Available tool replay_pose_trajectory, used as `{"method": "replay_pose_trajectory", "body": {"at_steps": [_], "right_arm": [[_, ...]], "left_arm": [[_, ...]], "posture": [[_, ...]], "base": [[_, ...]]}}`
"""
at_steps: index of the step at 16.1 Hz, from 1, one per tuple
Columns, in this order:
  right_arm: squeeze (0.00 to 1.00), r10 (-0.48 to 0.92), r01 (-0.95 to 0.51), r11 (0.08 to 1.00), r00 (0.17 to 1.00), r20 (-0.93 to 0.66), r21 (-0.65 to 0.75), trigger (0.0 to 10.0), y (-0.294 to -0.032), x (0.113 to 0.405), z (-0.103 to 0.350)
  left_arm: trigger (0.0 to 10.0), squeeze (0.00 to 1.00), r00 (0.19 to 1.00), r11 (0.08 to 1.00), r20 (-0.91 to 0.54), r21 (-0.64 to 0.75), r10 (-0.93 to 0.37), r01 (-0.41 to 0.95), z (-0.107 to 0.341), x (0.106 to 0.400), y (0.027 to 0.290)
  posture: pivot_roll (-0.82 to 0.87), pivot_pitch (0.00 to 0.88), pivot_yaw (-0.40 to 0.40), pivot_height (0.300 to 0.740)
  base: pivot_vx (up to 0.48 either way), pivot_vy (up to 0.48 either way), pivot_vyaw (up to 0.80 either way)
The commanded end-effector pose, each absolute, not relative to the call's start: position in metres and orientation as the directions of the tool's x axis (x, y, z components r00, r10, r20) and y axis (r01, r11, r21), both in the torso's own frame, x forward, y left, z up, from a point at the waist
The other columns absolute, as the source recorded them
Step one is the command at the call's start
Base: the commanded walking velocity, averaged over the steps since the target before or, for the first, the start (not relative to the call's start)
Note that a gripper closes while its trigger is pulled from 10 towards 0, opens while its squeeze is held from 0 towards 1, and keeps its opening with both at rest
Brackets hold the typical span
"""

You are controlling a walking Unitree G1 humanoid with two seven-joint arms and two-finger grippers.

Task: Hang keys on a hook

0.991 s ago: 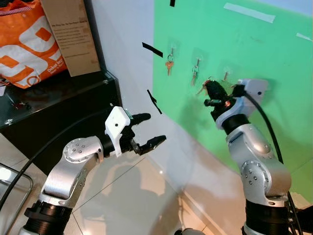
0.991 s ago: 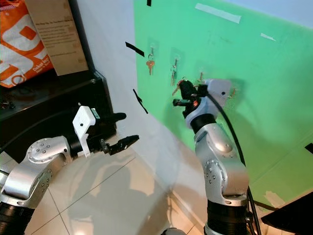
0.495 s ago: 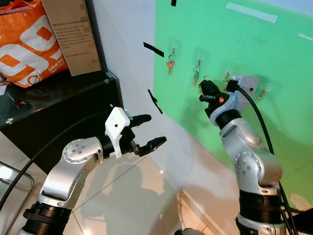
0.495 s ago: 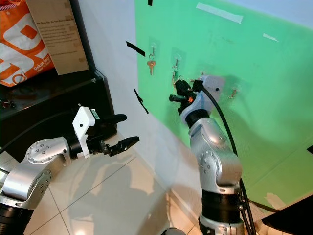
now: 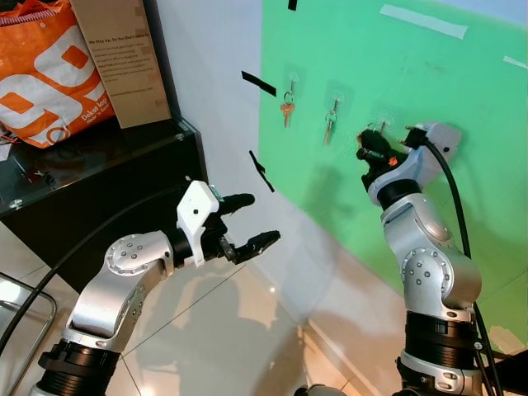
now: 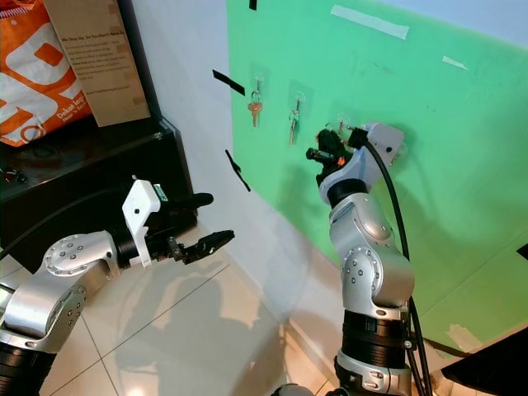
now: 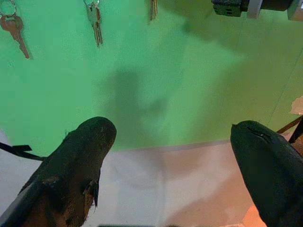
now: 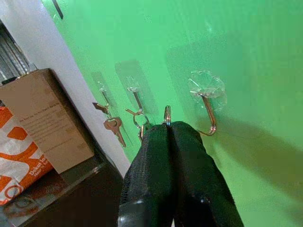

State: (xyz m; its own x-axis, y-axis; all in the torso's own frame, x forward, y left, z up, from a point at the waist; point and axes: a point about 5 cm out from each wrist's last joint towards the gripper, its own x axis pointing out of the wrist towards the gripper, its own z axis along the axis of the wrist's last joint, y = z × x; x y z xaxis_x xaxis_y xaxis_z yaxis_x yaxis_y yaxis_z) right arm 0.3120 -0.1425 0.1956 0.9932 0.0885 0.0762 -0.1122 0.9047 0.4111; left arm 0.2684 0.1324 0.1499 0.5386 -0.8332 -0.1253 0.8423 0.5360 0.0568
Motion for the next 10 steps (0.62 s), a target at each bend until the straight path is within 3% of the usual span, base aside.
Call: {"method": "replay_pose_trajectory", "body": {"at_steps": [1,10], "right_arm": [[0.0,0.097,-0.127,0.899,0.991,0.092,0.419,10.0,-0.14,0.313,0.199],[0.0,0.04,-0.005,0.875,0.997,-0.063,0.483,10.0,-0.15,0.316,0.174]], "left_arm": [[10.0,0.0,0.53,0.525,-0.117,0.069,-0.84,0.848,0.156,0.269,0.132],[10.0,0.0,0.529,0.524,-0.114,0.073,-0.841,0.848,0.156,0.271,0.131]], "posture": [[-0.05,0.0,0.005,0.74],[-0.05,0.0,-0.001,0.74]], "base": [[0.0,0.0,0.0],[0.0,0.0,0.0]]}}
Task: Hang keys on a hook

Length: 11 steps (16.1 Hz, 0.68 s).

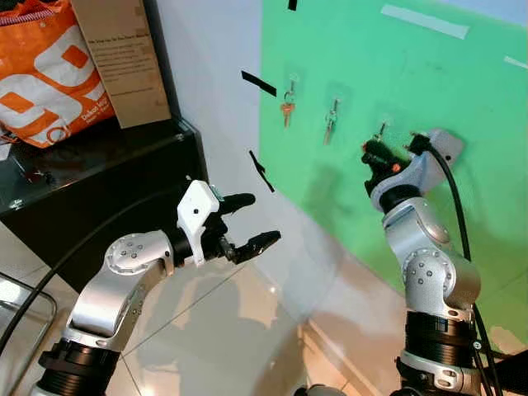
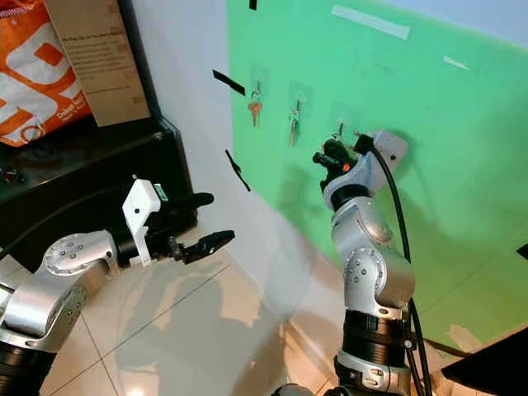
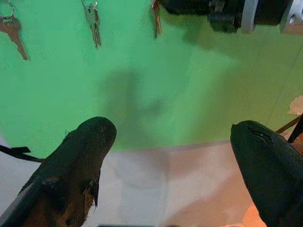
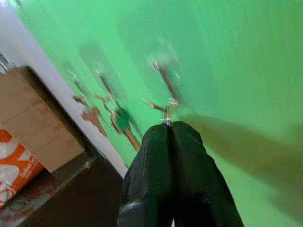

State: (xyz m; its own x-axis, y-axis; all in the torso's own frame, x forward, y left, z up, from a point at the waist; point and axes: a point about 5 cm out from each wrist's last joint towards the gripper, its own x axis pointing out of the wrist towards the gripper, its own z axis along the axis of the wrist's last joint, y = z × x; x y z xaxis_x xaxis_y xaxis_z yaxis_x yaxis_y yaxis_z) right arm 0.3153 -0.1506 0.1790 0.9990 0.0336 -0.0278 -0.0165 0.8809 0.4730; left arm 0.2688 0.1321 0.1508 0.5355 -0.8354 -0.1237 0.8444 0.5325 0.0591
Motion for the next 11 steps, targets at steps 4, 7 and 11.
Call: {"method": "replay_pose_trajectory", "body": {"at_steps": [4,7,11], "right_arm": [[0.0,0.029,0.02,0.867,0.996,-0.089,0.498,10.0,-0.1506,0.3162,0.1681],[1.0,0.049,-0.018,0.877,0.997,-0.052,0.48,10.0,-0.1493,0.3159,0.1714],[1.0,0.049,-0.026,0.936,0.997,-0.056,0.35,10.0,-0.1539,0.3082,0.163]], "left_arm": [[10.0,0.0,0.528,0.522,-0.115,0.076,-0.842,0.849,0.1569,0.271,0.1315],[10.0,0.0,0.527,0.521,-0.113,0.079,-0.842,0.85,0.1576,0.2716,0.1314],[10.0,0.0,0.54,0.534,-0.107,0.08,-0.835,0.841,0.1581,0.2721,0.1316]], "posture": [[-0.05,0.0,0.003,0.74],[-0.05,0.0,0.006,0.74],[-0.05,0.0,-0.001,0.74]], "base": [[0.0,0.0,0.0],[0.0,0.0,0.0],[0.0,0.0,0.0]]}}
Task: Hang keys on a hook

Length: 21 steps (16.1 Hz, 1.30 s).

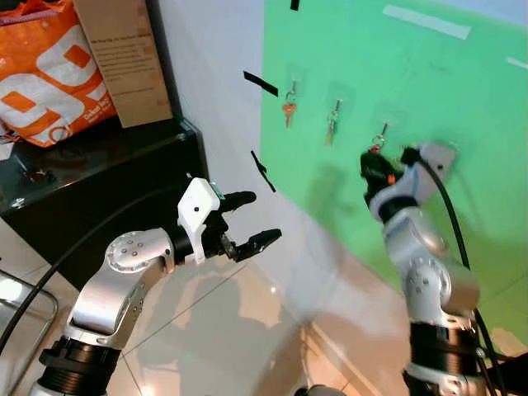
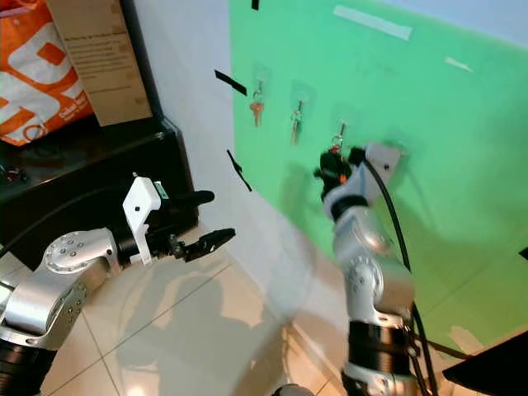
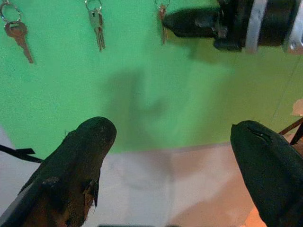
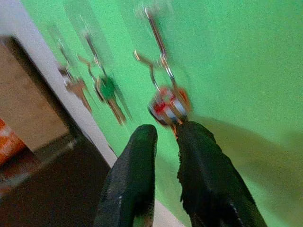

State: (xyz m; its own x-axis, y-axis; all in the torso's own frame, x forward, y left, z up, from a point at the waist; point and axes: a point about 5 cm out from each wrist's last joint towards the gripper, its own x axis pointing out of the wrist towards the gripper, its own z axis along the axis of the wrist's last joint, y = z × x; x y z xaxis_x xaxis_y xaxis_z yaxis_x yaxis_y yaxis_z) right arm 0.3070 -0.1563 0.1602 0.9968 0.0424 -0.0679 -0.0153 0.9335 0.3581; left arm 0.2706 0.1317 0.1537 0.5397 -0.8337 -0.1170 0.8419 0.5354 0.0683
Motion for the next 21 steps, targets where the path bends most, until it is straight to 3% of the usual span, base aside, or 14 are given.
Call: {"method": "replay_pose_trajectory", "body": {"at_steps": [1,6,8,11,21], "right_arm": [[1.0,0.058,-0.033,0.95,0.996,-0.073,0.312,10.0,-0.155,0.304,0.157],[1.0,0.051,-0.034,0.992,0.989,-0.141,0.124,10.0,-0.165,0.275,0.124],[1.0,0.073,-0.053,0.988,0.987,-0.141,0.144,10.0,-0.159,0.266,0.114],[1.0,0.054,-0.031,0.985,0.989,-0.135,0.17,10.0,-0.157,0.263,0.115],[1.0,0.066,-0.056,0.996,0.987,-0.145,0.071,10.0,-0.159,0.265,0.114]], "left_arm": [[10.0,0.0,0.557,0.551,-0.102,0.081,-0.824,0.83,0.158,0.272,0.133],[10.0,0.0,0.782,0.779,-0.068,0.072,-0.619,0.623,0.153,0.276,0.157],[10.0,0.0,0.916,0.906,-0.1,0.14,-0.388,0.399,0.143,0.287,0.176],[10.0,0.0,0.95,0.936,-0.029,0.166,-0.31,0.31,0.149,0.289,0.175],[10.0,0.0,0.957,0.936,-0.099,0.205,-0.272,0.287,0.132,0.285,0.175]], "posture": [[-0.05,0.0,-0.001,0.74],[-0.06,0.0,0.004,0.74],[-0.06,0.0,0.0,0.74],[-0.05,0.0,-0.004,0.74],[-0.05,0.0,-0.009,0.74]], "base": [[0.0,0.0,0.0],[0.0,0.0,0.32],[0.0,0.0,0.8],[0.184,0.0,0.8],[0.326,0.0,0.8]]}}
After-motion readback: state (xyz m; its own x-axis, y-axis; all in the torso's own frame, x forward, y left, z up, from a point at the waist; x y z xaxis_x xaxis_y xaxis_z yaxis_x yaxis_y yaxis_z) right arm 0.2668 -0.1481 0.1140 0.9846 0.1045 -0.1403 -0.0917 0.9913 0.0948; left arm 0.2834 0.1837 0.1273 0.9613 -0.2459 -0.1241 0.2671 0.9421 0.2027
